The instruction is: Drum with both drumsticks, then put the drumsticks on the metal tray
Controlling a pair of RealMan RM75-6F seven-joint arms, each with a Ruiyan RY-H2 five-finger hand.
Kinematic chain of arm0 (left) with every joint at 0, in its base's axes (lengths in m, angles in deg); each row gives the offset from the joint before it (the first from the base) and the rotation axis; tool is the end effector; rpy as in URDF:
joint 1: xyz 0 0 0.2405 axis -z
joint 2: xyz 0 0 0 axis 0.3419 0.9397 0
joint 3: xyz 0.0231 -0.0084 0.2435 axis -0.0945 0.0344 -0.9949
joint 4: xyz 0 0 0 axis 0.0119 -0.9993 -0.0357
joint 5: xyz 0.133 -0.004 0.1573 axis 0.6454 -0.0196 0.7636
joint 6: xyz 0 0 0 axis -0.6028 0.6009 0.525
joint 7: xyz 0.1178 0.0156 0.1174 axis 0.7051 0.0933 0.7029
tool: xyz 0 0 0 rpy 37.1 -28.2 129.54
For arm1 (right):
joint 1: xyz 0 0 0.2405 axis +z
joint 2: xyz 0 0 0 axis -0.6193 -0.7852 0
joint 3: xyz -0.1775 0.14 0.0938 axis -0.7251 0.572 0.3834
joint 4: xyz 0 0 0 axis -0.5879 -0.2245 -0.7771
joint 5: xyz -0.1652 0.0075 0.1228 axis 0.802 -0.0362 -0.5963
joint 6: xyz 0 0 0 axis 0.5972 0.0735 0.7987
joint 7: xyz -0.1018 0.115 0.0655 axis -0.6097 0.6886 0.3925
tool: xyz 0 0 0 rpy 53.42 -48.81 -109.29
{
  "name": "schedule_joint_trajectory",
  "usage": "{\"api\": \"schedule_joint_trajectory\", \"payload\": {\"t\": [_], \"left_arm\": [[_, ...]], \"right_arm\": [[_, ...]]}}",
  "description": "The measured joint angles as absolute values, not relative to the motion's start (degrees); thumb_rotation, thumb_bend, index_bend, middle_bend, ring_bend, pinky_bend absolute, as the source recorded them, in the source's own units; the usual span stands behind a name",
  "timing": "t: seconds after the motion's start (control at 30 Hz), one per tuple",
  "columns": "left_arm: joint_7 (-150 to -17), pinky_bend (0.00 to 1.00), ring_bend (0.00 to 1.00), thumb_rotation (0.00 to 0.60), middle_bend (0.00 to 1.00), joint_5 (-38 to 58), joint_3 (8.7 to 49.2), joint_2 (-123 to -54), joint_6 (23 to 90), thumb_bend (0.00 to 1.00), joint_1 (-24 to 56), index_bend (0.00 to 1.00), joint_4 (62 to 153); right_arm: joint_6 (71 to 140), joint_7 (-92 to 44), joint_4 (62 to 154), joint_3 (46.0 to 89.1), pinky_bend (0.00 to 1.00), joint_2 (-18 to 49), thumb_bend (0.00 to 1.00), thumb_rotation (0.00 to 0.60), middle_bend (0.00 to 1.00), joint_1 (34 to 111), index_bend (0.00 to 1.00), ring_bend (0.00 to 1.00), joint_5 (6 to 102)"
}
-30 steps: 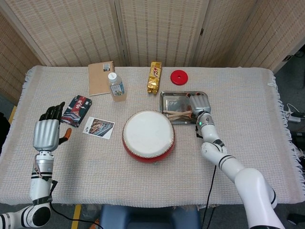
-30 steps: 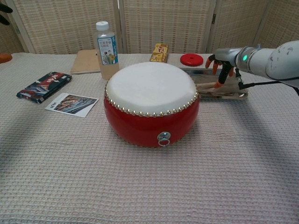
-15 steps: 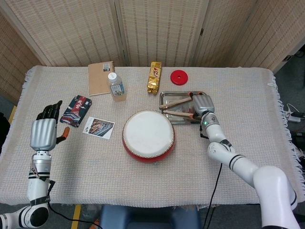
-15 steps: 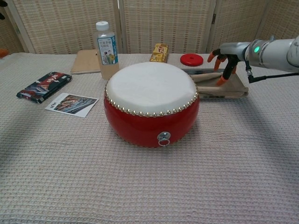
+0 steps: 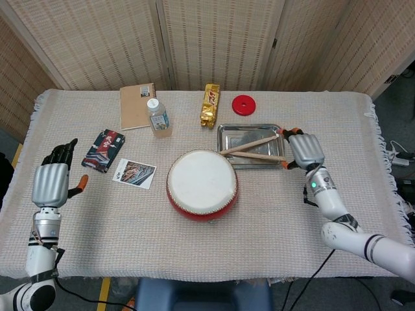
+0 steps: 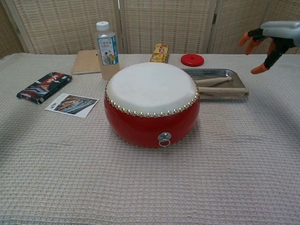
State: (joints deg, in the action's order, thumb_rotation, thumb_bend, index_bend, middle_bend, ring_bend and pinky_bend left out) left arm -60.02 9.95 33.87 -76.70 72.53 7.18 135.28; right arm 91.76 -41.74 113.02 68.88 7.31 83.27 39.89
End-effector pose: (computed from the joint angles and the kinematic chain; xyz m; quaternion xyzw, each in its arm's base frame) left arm -0.2058 0.3259 0.1386 -0.5731 -0.3478 -0.4031 0.6230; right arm -0.2050 -0.4213 0.0851 0.6690 -0.4096 0.3118 0.5362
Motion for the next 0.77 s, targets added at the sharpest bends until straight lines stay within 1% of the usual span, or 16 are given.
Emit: {"api": "schedule_joint_trajectory", "payload": {"t": [0.07, 0.13, 0.17, 0.27, 0.43, 0.53, 0.63, 0.77], "left_arm": [[-62.1, 0.25, 0.1, 0.6, 0.15, 11.2, 32.9, -75.9, 72.6, 0.35, 5.6, 0.04, 134.6], [-63.0, 0.24, 0.1, 0.6, 0.15, 12.4, 32.0, -75.4, 73.2, 0.35, 4.2, 0.04, 134.1], [-63.6, 0.24, 0.1, 0.6, 0.15, 13.2, 31.3, -75.0, 73.7, 0.35, 3.3, 0.05, 133.9], [-65.3, 0.23, 0.1, 0.6, 0.15, 14.4, 29.5, -73.8, 74.3, 0.35, 1.2, 0.04, 134.1], [-67.4, 0.21, 0.1, 0.6, 0.15, 15.6, 27.4, -72.4, 75.6, 0.35, -2.2, 0.04, 135.3], [-68.0, 0.21, 0.09, 0.6, 0.14, 17.1, 26.1, -72.4, 77.8, 0.35, -4.4, 0.04, 135.6], [-68.0, 0.2, 0.09, 0.6, 0.14, 19.6, 24.7, -73.1, 80.5, 0.35, -6.5, 0.04, 135.5], [-68.2, 0.2, 0.09, 0.6, 0.13, 23.2, 22.9, -74.5, 83.8, 0.35, -9.5, 0.04, 135.3]], "right_arm": [[97.9, -39.3, 119.0, 67.3, 0.29, 3.2, 0.15, 0.6, 0.2, 78.4, 0.08, 0.05, 45.1], [103.8, -36.8, 122.8, 65.4, 0.24, -0.1, 0.15, 0.6, 0.15, 73.5, 0.02, 0.01, 50.9], [106.3, -35.7, 123.7, 64.5, 0.23, -1.4, 0.15, 0.6, 0.14, 71.3, 0.01, 0.01, 53.3], [114.0, -31.5, 125.4, 61.4, 0.19, -4.3, 0.15, 0.6, 0.09, 64.2, 0.0, 0.0, 60.2], [124.8, -23.4, 125.3, 57.2, 0.13, -6.0, 0.15, 0.6, 0.07, 54.8, 0.0, 0.0, 68.3], [129.4, -18.9, 123.4, 55.1, 0.09, -5.8, 0.15, 0.6, 0.05, 50.4, 0.0, 0.0, 72.0], [132.1, -15.3, 121.0, 53.7, 0.07, -5.2, 0.15, 0.6, 0.05, 47.3, 0.0, 0.0, 74.7], [133.3, -12.2, 119.0, 53.1, 0.05, -4.6, 0.15, 0.6, 0.05, 45.2, 0.0, 0.0, 76.6]]}}
